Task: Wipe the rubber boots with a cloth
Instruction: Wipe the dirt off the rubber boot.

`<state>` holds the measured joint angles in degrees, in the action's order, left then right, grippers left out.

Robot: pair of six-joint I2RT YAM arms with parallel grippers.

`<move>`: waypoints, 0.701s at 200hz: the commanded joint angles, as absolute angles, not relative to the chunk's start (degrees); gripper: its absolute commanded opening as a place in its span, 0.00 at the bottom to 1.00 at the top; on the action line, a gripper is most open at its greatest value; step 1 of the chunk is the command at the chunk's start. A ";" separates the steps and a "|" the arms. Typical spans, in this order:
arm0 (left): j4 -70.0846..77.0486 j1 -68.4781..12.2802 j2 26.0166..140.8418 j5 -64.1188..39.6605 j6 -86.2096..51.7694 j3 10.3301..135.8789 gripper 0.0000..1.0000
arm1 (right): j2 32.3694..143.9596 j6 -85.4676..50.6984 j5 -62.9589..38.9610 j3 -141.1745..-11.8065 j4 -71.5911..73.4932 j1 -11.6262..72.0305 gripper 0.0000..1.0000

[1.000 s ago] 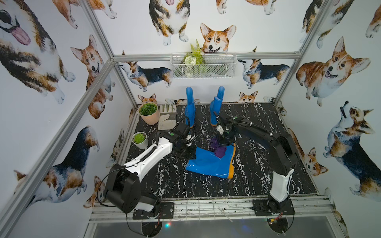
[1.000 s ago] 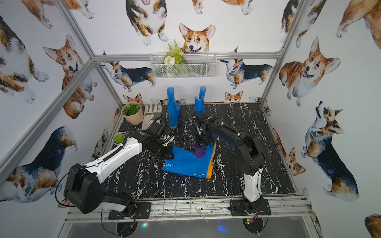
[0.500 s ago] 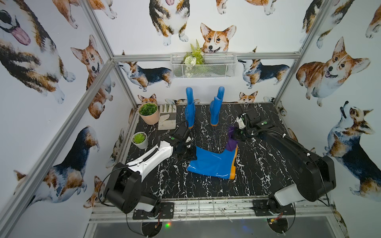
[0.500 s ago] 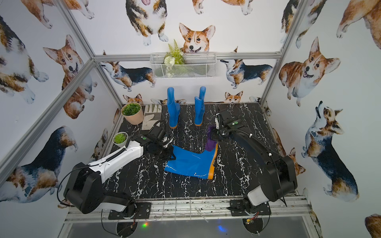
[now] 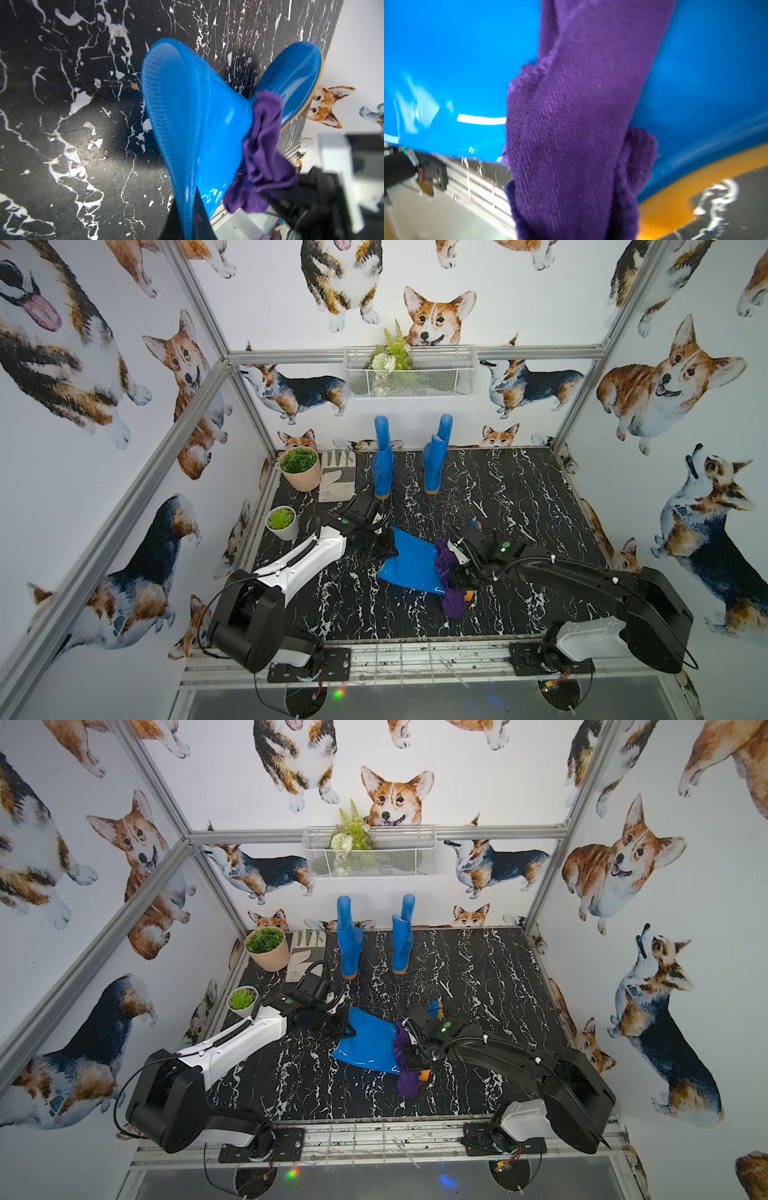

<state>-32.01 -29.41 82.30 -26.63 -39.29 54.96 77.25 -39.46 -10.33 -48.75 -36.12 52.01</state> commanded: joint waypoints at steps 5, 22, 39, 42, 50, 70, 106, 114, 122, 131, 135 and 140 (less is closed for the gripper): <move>-27.47 -29.26 82.88 -29.00 -40.85 55.06 0.00 | 78.47 -36.95 -4.51 -50.28 -39.28 48.92 0.00; -27.40 -29.31 82.97 -30.24 -40.14 55.02 0.00 | 78.11 -34.55 -6.50 -50.28 -40.35 38.36 0.00; -27.96 -29.32 82.97 -31.32 -39.06 55.02 0.00 | 77.73 -32.95 -9.75 -50.93 -40.43 25.71 0.00; -28.07 -29.30 82.89 -31.47 -38.84 55.02 0.00 | 77.72 -32.74 -10.21 -51.43 -40.48 23.57 0.00; -28.41 -29.35 82.80 -31.80 -38.39 55.02 0.00 | 77.78 -32.29 -10.79 -53.10 -41.37 19.24 0.00; -29.47 -29.36 82.45 -32.34 -37.17 55.15 0.00 | 77.27 -30.27 -10.03 -59.34 -44.41 16.06 0.00; -29.76 -29.36 82.85 -32.93 -35.69 55.37 0.00 | 76.25 -29.80 -9.42 -62.33 -43.70 26.51 0.00; -29.54 -29.36 83.12 -33.09 -35.67 55.47 0.00 | 76.98 -30.32 -9.89 -61.74 -42.33 30.65 0.00; -29.28 -29.36 83.31 -33.21 -35.77 55.54 0.00 | 78.24 -31.09 -10.95 -61.01 -40.76 33.77 0.00; -29.08 -29.36 83.41 -33.43 -35.77 55.55 0.00 | 79.85 -31.46 -12.27 -60.21 -39.23 35.77 0.00; -29.01 -29.36 83.49 -33.56 -35.73 55.63 0.00 | 80.83 -31.39 -12.80 -60.04 -38.83 35.94 0.00; -29.18 -29.34 83.41 -33.76 -35.70 55.63 0.00 | 81.89 -31.18 -13.06 -60.11 -38.80 35.80 0.00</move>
<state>-29.15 -29.32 83.26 -31.44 -36.60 55.13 78.63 -31.24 -11.79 -60.97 -40.80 33.80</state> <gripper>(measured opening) 0.084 0.106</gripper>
